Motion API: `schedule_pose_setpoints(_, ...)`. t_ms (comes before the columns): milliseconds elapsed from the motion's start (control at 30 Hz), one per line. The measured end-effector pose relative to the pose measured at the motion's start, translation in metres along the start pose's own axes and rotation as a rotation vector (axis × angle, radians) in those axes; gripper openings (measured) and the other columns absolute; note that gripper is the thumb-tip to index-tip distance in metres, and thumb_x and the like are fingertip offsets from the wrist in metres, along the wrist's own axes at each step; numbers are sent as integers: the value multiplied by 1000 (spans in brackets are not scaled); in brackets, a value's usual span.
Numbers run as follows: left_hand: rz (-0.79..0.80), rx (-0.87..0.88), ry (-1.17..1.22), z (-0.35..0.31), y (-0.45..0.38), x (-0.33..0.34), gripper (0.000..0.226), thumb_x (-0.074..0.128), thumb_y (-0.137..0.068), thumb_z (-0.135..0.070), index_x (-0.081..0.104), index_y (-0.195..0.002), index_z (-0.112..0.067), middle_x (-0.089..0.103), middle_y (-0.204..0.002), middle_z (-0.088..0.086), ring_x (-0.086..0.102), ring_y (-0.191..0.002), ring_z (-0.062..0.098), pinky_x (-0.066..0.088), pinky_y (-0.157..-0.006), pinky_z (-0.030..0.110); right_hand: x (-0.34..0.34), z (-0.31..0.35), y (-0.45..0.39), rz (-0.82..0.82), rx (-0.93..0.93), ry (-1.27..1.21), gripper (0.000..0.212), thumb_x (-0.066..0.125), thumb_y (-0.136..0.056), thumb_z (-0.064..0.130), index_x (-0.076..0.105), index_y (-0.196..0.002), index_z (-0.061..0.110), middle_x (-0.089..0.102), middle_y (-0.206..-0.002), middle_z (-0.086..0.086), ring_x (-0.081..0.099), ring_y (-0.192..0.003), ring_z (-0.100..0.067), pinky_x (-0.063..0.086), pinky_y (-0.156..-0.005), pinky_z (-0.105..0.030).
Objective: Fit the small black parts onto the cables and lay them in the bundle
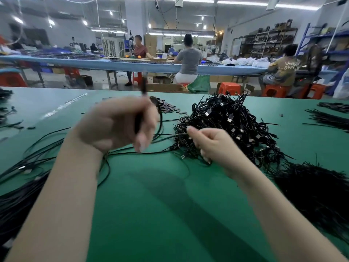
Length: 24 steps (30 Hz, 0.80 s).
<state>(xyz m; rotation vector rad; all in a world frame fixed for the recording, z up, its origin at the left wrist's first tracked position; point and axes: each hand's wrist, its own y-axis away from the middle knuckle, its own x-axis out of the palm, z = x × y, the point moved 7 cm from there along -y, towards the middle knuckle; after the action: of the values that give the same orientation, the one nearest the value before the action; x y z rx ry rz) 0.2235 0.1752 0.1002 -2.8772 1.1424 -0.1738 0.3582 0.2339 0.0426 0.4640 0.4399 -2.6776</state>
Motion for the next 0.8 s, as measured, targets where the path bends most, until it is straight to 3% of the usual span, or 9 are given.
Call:
schedule_pose_setpoints(67, -38, -180, -421, 17, 2, -2, 46, 63, -84, -52, 76, -100, -11, 74, -83, 13, 69, -65, 19, 49, -53, 22, -18, 17, 2, -113, -99, -31, 44, 58, -87, 51, 55, -60, 16, 37, -54, -6, 31, -47, -16, 28, -48, -25)
schedule_pose_setpoints(133, -293, -198, -519, 22, -1, -11, 43, 47, -95, -45, 70, -109, -12, 75, -95, 5, 71, -77, 16, 51, -60, 19, -18, 40, 8, -121, -244, 17, 38, 54, -93, 45, 63, -65, 21, 39, -50, 2, 33, -43, -9, 27, -44, -17)
schedule_pose_setpoints(200, -489, -73, -430, 18, -8, -14, 36, 39, -100, -37, 65, -110, -14, 75, -102, -1, 71, -88, 11, 56, -74, 21, -1, 52, 12, -16, -307, -51, 30, 47, -99, 32, 67, -77, 30, 42, -50, 11, 35, -42, -4, 29, -42, -15)
schedule_pose_setpoints(267, -586, 148, -175, 6, -12, -21, 36, 36, -102, -33, 62, -115, -12, 73, -106, 1, 70, -95, 10, 57, -77, 22, 21, 44, 14, 175, -228, -215, 27, 41, -102, 25, 66, -91, 28, 44, -53, 12, 37, -43, -6, 33, -43, -19)
schedule_pose_setpoints(400, -452, 456, 228, -22, 2, -19, 43, 34, -101, -36, 71, -107, -15, 74, -94, -2, 70, -84, 10, 55, -70, 19, 56, -2, 18, 529, 48, -233, 28, 39, -102, 33, 63, -89, 25, 39, -63, 6, 35, -49, -10, 36, -51, -24)
schedule_pose_setpoints(500, -383, 364, 59, -20, 9, -10, 40, 41, -95, -36, 75, -81, -21, 60, -58, -10, 54, -48, 3, 42, -50, 15, 39, -30, 4, 343, 159, 28, 35, 48, -97, 44, 57, -74, 19, 37, -62, 3, 32, -47, -10, 29, -49, -24)
schedule_pose_setpoints(600, -317, 68, -304, 1, 4, -4, 39, 48, -92, -38, 75, -77, -15, 59, -51, -3, 42, -35, 3, 25, -40, 16, -1, -18, -5, -16, 44, 223, 44, 61, -86, 52, 48, -63, 16, 36, -53, 5, 30, -45, -7, 24, -46, -24)
schedule_pose_setpoints(700, -364, -188, -548, 25, -11, -2, 43, 46, -94, -43, 72, -101, -10, 75, -80, 7, 53, -44, 8, 32, -41, 14, -32, 25, 2, -238, -148, 189, 46, 61, -87, 49, 51, -64, 10, 38, -47, 13, 32, -41, -2, 27, -42, -16)
schedule_pose_setpoints(800, -536, -87, -385, 24, -23, -5, 35, 41, -100, -39, 67, -105, -16, 75, -96, 1, 71, -78, 13, 53, -63, 18, -22, 62, 17, -155, -306, 100, 31, 48, -99, 31, 58, -76, 13, 46, -47, 20, 42, -42, 4, 30, -43, -6)
